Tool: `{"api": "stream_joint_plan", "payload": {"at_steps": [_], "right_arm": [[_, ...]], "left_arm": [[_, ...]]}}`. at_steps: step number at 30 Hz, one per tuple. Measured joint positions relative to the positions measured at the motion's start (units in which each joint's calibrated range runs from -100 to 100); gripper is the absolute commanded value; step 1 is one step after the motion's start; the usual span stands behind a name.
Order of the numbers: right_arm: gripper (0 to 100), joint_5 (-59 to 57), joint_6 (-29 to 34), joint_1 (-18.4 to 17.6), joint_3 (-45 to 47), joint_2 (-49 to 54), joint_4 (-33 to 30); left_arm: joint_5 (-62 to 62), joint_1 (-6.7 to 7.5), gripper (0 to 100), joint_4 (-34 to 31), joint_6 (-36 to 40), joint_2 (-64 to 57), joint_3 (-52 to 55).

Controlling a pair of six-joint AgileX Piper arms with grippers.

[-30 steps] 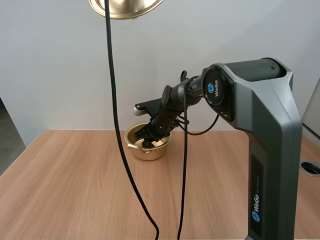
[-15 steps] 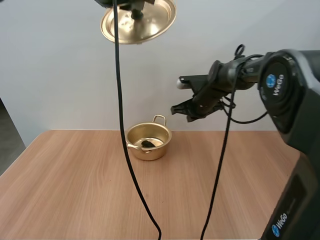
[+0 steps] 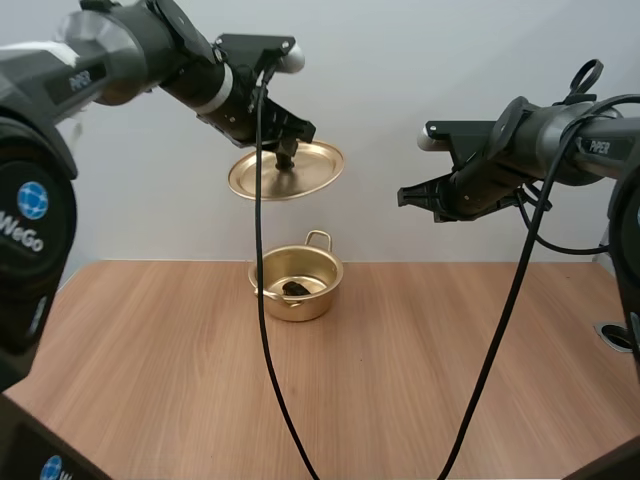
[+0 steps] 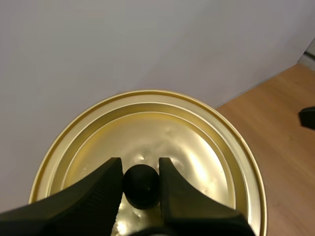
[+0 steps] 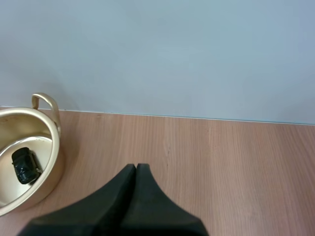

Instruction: Open the pot, put the car inside, and close it

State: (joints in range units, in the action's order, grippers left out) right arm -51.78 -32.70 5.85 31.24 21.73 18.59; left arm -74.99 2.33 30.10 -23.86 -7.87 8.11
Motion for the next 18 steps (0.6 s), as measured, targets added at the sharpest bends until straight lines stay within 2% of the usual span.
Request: {"api": "stream_joint_plan", "payload": {"at_steps": [10,18], "right_arm": [[0,0.0,0.0,0.0,0.0,0.6,0.0],[0,0.0,0.0,0.0,0.0,0.6,0.0]], "left_arm": [[3.9,2.89,0,0.3,-0.8,11.9,1.5],[5.5,2.89,0,-0.6,-0.8,16.8,1.9]]}}
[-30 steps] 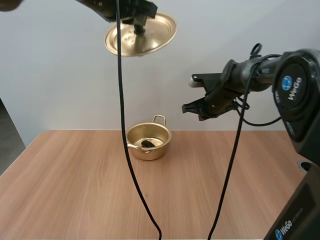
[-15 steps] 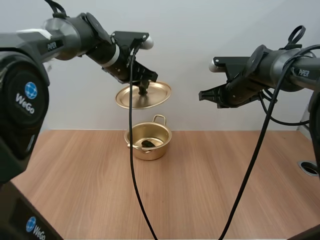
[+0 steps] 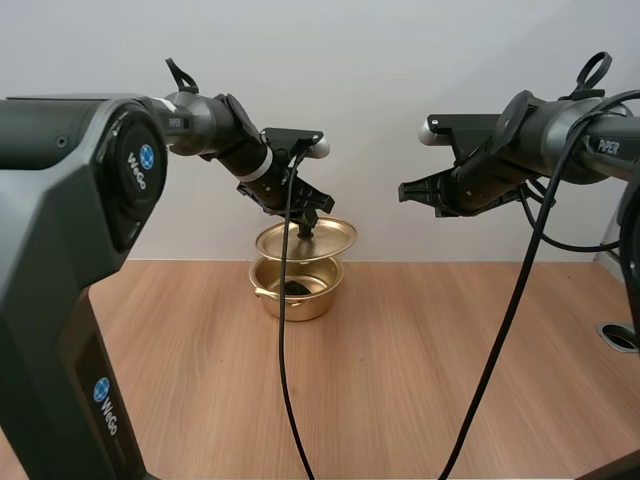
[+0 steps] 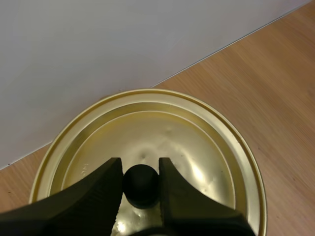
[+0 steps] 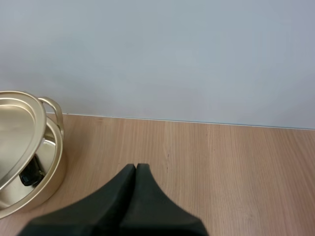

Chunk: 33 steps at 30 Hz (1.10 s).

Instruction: Open the pot, put the car inside, and close it

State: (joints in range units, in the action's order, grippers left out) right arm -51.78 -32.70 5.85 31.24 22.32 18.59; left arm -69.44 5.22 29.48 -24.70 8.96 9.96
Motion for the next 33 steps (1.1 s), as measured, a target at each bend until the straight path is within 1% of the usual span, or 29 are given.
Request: {"api": "stream_joint_plan", "payload": {"at_steps": [10,15,18,19,21,23,25,26,27,29,33], "right_arm": [[0,1.2,0.0,0.0,0.0,0.0,0.0],[0,1.0,0.0,0.0,0.0,0.0,0.0],[0,0.8,0.0,0.0,0.0,0.0,0.0],[0,0.8,0.0,0.0,0.0,0.0,0.0],[0,0.8,0.0,0.0,0.0,0.0,0.0],[0,0.6,0.0,0.0,0.0,0.0,0.0],[0,0.6,0.0,0.0,0.0,0.0,0.0],[0,0.4,0.0,0.0,0.0,0.0,0.0],[0,0.4,0.0,0.0,0.0,0.0,0.0],[0,0.4,0.0,0.0,0.0,0.0,0.0],[0,0.4,0.0,0.0,0.0,0.0,0.0]], "left_arm": [[15.0,0.0,0,-0.7,-1.8,0.6,5.3],[15.6,0.0,0,-0.7,-1.8,0.6,5.3],[16.5,0.0,0,-0.7,-1.8,0.8,7.1],[16.8,0.0,2,-0.7,-1.8,0.9,7.7],[17.1,0.0,12,-0.7,-1.8,1.6,7.8],[17.3,0.0,32,-0.7,-1.8,1.8,7.8],[17.7,0.0,49,-0.3,-1.8,1.8,7.8],[17.9,0.0,56,-0.3,-1.8,1.8,7.8],[17.9,0.0,61,-0.3,-1.8,1.8,7.8],[17.6,0.0,65,-0.2,-1.7,1.8,7.8],[17.0,0.0,64,-0.2,-1.5,1.8,7.8]]}}
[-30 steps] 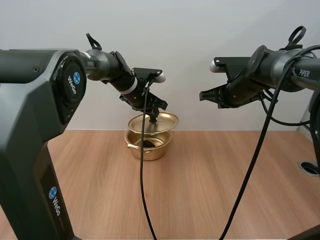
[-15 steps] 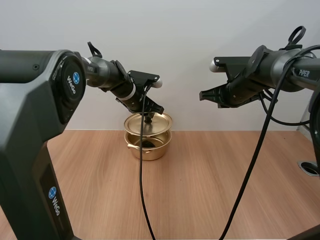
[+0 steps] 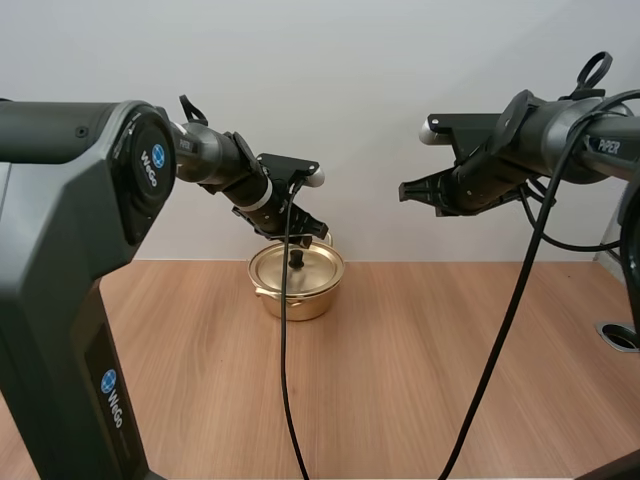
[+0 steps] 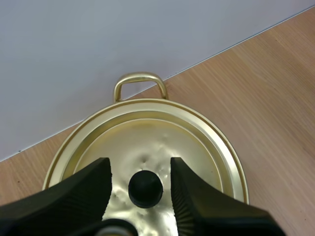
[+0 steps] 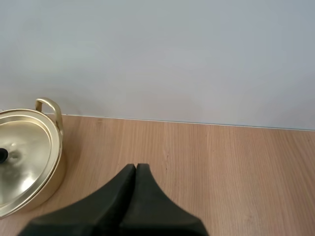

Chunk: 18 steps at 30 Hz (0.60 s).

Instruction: Open the pot, put the car inside, and close it

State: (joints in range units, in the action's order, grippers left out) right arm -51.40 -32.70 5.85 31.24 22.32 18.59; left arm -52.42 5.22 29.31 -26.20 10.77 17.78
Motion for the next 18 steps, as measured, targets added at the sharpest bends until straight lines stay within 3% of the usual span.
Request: {"api": "stream_joint_plan", "payload": {"at_steps": [2,5,13,18], "right_arm": [[0,0.0,0.0,0.0,0.0,0.0,0.1],[0,0.0,0.0,0.0,0.0,0.0,1.1],[0,-3.1,1.1,0.0,-0.1,0.8,9.8],[0,-3.4,0.8,-0.2,1.2,4.1,10.1]], "left_arm": [[-0.4,0.0,51,0.0,0.0,-0.6,0.0],[0.8,-0.36,0,0.0,1.0,-2.6,0.0],[-4.7,-4.2,0,0.2,4.7,-16.8,-0.1],[-13.3,-4.75,0,2.4,6.7,-26.4,-0.1]]}}
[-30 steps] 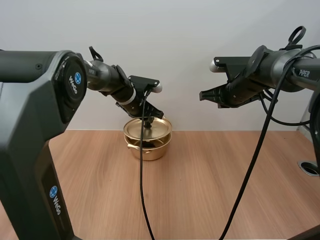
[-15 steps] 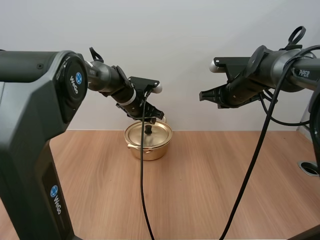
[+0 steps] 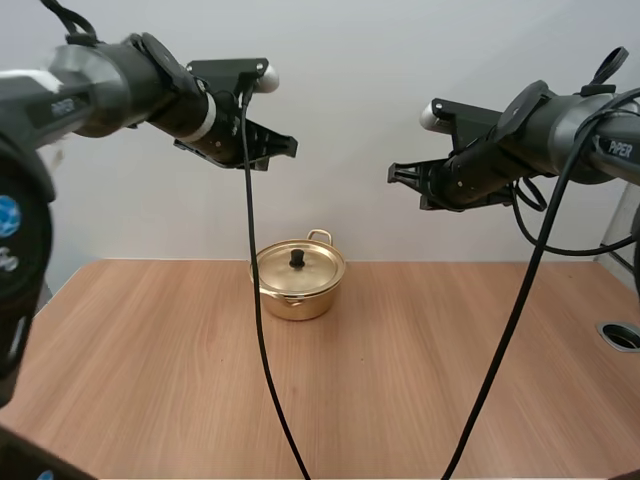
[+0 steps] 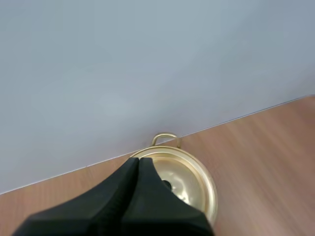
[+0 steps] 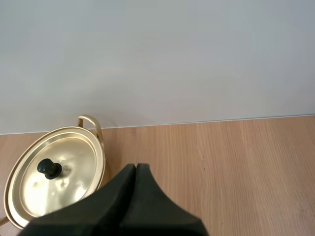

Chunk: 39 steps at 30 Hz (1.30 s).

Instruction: Open the pot, put the car inside, and close it

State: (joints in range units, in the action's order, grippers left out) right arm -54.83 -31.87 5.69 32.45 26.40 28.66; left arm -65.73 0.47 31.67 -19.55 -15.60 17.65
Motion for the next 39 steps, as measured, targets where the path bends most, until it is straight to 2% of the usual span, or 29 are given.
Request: {"api": "stream_joint_plan", "payload": {"at_steps": [6,10,15,20,25,32,39], "right_arm": [[0,11.4,-2.5,-2.6,8.0,7.7,-3.1],[0,22.2,-2.5,-5.9,15.4,14.5,-8.0],[0,31.8,-3.3,-8.6,25.9,23.7,-11.3],[0,32.3,-2.7,-8.7,35.4,33.2,-13.6],[0,28.5,-2.7,-8.7,43.6,42.7,-13.6],[0,21.0,-2.7,-8.7,48.0,55.2,-18.9],[0,27.8,-0.5,-8.7,54.0,62.7,-19.1]], "left_arm": [[-3.2,0.0,0,-2.1,5.6,-10.4,6.2],[4.7,0.0,0,-3.2,6.8,-17.9,14.2],[17.5,0.0,0,-3.2,3.4,-26.0,24.3],[31.0,-0.2,0,-3.2,2.4,-34.2,34.4],[43.8,-1.99,0,-3.2,1.6,-43.3,44.5],[62.1,-2.02,0,-3.2,1.6,-57.0,58.8],[67.5,-2.02,0,-3.2,1.6,-70.4,72.5]]}}
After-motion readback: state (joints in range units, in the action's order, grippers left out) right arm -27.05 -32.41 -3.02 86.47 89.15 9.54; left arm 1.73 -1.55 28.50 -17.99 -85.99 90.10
